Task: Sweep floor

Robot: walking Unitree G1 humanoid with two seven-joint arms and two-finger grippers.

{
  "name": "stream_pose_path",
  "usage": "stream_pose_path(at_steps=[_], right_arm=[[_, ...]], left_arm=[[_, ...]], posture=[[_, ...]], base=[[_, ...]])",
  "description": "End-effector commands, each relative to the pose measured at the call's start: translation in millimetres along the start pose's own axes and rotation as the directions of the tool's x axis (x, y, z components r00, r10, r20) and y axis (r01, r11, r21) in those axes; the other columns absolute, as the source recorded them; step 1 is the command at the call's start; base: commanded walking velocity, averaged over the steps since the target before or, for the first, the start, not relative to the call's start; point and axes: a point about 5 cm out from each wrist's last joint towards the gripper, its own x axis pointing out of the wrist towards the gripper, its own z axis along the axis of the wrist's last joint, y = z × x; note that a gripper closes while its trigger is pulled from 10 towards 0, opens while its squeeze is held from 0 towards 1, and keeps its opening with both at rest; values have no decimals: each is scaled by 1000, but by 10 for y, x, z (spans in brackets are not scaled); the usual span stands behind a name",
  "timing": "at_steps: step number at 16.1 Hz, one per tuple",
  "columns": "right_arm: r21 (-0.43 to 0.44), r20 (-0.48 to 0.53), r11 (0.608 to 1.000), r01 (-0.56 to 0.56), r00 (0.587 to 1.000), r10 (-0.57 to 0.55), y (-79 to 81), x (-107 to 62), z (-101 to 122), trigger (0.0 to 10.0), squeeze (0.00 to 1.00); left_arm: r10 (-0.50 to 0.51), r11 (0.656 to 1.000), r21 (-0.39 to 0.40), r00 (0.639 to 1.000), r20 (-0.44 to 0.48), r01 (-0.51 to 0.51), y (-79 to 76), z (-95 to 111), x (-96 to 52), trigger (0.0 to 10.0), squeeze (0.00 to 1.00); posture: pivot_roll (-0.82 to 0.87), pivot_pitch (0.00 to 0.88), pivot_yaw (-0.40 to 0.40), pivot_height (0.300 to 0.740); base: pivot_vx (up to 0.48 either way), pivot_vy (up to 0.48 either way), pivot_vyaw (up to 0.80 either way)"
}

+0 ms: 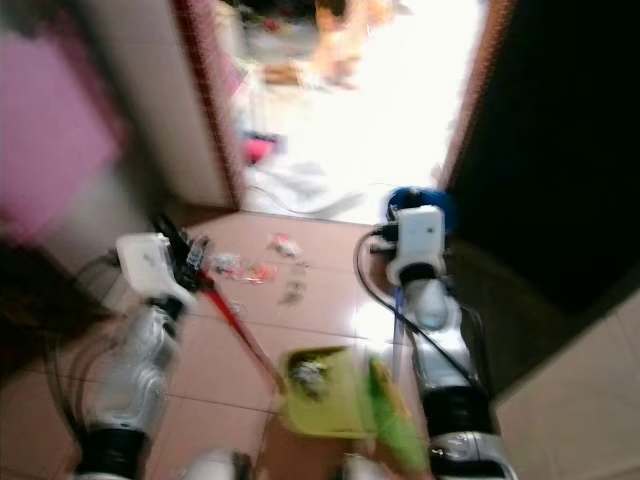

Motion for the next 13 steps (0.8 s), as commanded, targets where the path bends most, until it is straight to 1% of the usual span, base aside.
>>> stream_pose_path(at_steps=[1, 3, 6, 7, 10, 11, 13], right_arm=[[18, 6, 1000, -7, 1000, 7, 34, 18, 29, 10000, 0], [15, 6, 1000, -8, 1000, 8, 30, 21, 26, 10000, 0], [15, 6, 1000, -11, 1000, 11, 39, 15, 22, 10000, 0], [17, 8, 1000, -12, 1000, 12, 43, 14, 22, 10000, 0], [17, 12, 1000, -13, 1000, 12, 46, 16, 28, 10000, 0], [15, 11, 1000, -11, 1000, 11, 41, 16, 21, 10000, 0], [15, 8, 1000, -12, 1000, 11, 45, 13, 9, 10000, 0]], left_arm=[[-29, 1000, -9, 997, 68, 30, -20, 149, 43, 10000, 0], [-28, 1000, -11, 997, 70, 29, -23, 144, 43, 10000, 0], [-33, 999, -17, 997, 73, 34, -37, 144, 44, 10000, 0], [-43, 999, -20, 996, 75, 44, -47, 142, 44, 10000, 0], [-44, 999, -26, 996, 81, 46, -51, 151, 46, 10000, 0], [-36, 998, -55, 996, 80, 40, -49, 158, 45, 10000, 0], [-40, 996, -78, 994, 103, 48, -43, 203, 44, 10000, 0]], posture=[[-10, 0, 16, 740], [-11, 0, 17, 740], [-10, 0, 17, 740], [-10, 0, 17, 740], [-10, 0, 18, 740], [-5, 0, 17, 740], [-2, 0, 17, 740]], base=[[0, 0, -800], [0, 0, -800], [251, 0, -767], [277, 0, -431], [310, 0, 0], [345, 251, 0], [371, 259, 0]])
